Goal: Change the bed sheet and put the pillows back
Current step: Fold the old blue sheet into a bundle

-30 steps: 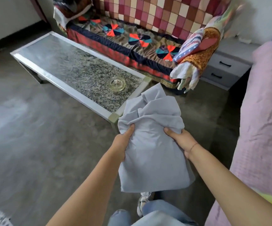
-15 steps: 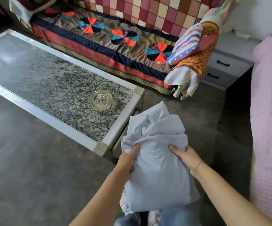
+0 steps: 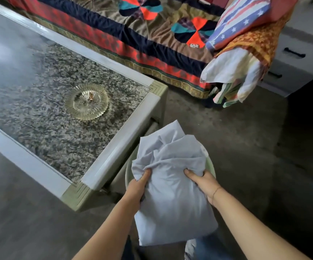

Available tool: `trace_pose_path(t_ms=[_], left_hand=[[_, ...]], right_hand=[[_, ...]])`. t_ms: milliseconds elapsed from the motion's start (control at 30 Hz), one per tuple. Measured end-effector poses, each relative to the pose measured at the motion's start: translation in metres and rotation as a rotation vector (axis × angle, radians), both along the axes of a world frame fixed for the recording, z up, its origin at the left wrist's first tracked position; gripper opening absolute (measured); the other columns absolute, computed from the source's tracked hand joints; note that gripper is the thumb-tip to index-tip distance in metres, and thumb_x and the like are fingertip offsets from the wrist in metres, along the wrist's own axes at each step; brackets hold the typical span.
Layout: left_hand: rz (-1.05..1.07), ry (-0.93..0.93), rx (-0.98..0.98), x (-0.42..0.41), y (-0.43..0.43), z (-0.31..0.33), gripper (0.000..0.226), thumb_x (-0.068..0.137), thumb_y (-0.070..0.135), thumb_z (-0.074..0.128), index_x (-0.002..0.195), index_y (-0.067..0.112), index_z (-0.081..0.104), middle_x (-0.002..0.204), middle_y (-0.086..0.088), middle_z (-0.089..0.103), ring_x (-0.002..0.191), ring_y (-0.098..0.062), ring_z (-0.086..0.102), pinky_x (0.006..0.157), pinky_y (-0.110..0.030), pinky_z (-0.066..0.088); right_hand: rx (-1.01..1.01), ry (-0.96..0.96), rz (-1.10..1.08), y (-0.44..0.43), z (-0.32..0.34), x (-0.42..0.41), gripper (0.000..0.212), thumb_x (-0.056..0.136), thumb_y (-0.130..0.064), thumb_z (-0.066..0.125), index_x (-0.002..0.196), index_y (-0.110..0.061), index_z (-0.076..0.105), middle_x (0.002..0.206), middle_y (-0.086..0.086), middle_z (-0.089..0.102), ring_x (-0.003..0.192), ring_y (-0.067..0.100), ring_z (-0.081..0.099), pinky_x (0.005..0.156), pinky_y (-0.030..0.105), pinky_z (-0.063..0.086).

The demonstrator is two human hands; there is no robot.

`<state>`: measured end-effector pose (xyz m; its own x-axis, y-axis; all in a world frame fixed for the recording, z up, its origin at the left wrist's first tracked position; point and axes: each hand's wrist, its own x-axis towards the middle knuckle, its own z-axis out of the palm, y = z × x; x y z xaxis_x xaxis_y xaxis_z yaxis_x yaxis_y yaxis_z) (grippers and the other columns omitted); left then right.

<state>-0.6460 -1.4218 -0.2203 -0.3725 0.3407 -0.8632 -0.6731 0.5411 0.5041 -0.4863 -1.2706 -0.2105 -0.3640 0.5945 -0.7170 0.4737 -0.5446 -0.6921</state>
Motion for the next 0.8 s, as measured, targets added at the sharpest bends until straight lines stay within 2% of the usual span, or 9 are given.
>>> trace_pose_path(t_ms=[67, 233, 300, 433, 500, 533, 633, 700, 800], left_hand=[[0.007, 0.008, -0.008, -0.002, 0.013, -0.042, 0.04, 0.08, 0.054, 0.069, 0.093, 0.018, 0.061, 0.088, -0.001, 0.068, 0.081, -0.018, 0.063, 0.065, -0.028, 0.047], [0.007, 0.079, 0.08, -0.008, 0.04, -0.151, 0.062, 0.076, 0.06, 0.071, 0.128, 0.029, 0.057, 0.118, 0.004, 0.067, 0.107, -0.015, 0.061, 0.1, -0.035, 0.045], [-0.038, 0.092, 0.06, -0.014, 0.05, -0.193, 0.071, 0.073, 0.065, 0.07, 0.131, 0.027, 0.055, 0.122, 0.003, 0.064, 0.11, -0.018, 0.059, 0.102, -0.038, 0.044], [-0.104, 0.088, -0.132, -0.025, 0.061, -0.276, 0.083, 0.074, 0.068, 0.067, 0.125, 0.003, 0.06, 0.096, -0.008, 0.067, 0.088, -0.028, 0.064, 0.081, -0.037, 0.054], [-0.133, 0.104, -0.216, -0.027, 0.066, -0.305, 0.086, 0.076, 0.069, 0.063, 0.125, -0.001, 0.061, 0.08, -0.01, 0.063, 0.069, -0.026, 0.06, 0.059, -0.031, 0.05], [-0.141, 0.101, -0.232, -0.027, 0.068, -0.316, 0.084, 0.078, 0.069, 0.061, 0.127, 0.0, 0.059, 0.078, -0.009, 0.059, 0.064, -0.024, 0.055, 0.052, -0.028, 0.044], [-0.119, 0.127, -0.186, -0.028, 0.075, -0.339, 0.078, 0.082, 0.064, 0.06, 0.139, 0.011, 0.049, 0.116, -0.011, 0.061, 0.087, -0.027, 0.059, 0.051, -0.026, 0.042], [-0.133, 0.158, -0.169, -0.03, 0.078, -0.34, 0.075, 0.083, 0.061, 0.062, 0.14, 0.013, 0.049, 0.13, -0.012, 0.058, 0.099, -0.029, 0.059, 0.05, -0.025, 0.042], [-0.184, 0.196, -0.182, -0.034, 0.074, -0.326, 0.077, 0.082, 0.061, 0.064, 0.138, 0.01, 0.05, 0.129, -0.016, 0.059, 0.094, -0.03, 0.059, 0.044, -0.022, 0.048]], right_hand=[[-0.002, 0.007, 0.009, 0.013, -0.042, -0.003, 0.05, 0.072, -0.034, 0.081, 0.117, -0.021, 0.061, 0.108, -0.003, 0.069, 0.097, 0.015, 0.064, 0.089, 0.032, 0.049], [0.006, 0.015, 0.013, 0.041, -0.152, -0.009, 0.035, 0.075, -0.029, 0.08, 0.105, -0.024, 0.062, 0.102, -0.005, 0.069, 0.088, 0.009, 0.064, 0.064, 0.019, 0.049], [-0.003, 0.006, 0.031, 0.049, -0.201, -0.01, 0.045, 0.068, -0.037, 0.085, 0.106, -0.025, 0.062, 0.103, -0.004, 0.069, 0.089, 0.01, 0.065, 0.065, 0.021, 0.051], [-0.042, -0.057, 0.184, 0.071, -0.284, -0.015, 0.097, 0.037, -0.062, 0.089, 0.12, -0.02, 0.063, 0.118, 0.002, 0.068, 0.103, 0.018, 0.065, 0.089, 0.034, 0.053], [-0.048, -0.113, 0.284, 0.08, -0.313, -0.018, 0.103, 0.036, -0.065, 0.087, 0.125, -0.021, 0.059, 0.126, 0.001, 0.063, 0.111, 0.022, 0.061, 0.097, 0.035, 0.049], [-0.04, -0.138, 0.315, 0.081, -0.32, -0.02, 0.097, 0.046, -0.061, 0.087, 0.129, -0.021, 0.056, 0.13, 0.001, 0.059, 0.116, 0.023, 0.058, 0.1, 0.034, 0.046], [0.023, -0.212, 0.347, 0.088, -0.34, -0.024, 0.07, 0.079, -0.04, 0.076, 0.139, -0.016, 0.048, 0.139, 0.004, 0.052, 0.124, 0.025, 0.051, 0.099, 0.028, 0.041], [0.029, -0.237, 0.336, 0.09, -0.343, -0.026, 0.076, 0.079, -0.041, 0.075, 0.143, -0.015, 0.043, 0.142, 0.007, 0.049, 0.127, 0.026, 0.049, 0.103, 0.031, 0.039], [0.06, -0.189, 0.287, 0.089, -0.321, -0.026, 0.099, 0.062, -0.05, 0.085, 0.144, -0.016, 0.041, 0.14, 0.006, 0.051, 0.126, 0.025, 0.05, 0.105, 0.035, 0.042]])
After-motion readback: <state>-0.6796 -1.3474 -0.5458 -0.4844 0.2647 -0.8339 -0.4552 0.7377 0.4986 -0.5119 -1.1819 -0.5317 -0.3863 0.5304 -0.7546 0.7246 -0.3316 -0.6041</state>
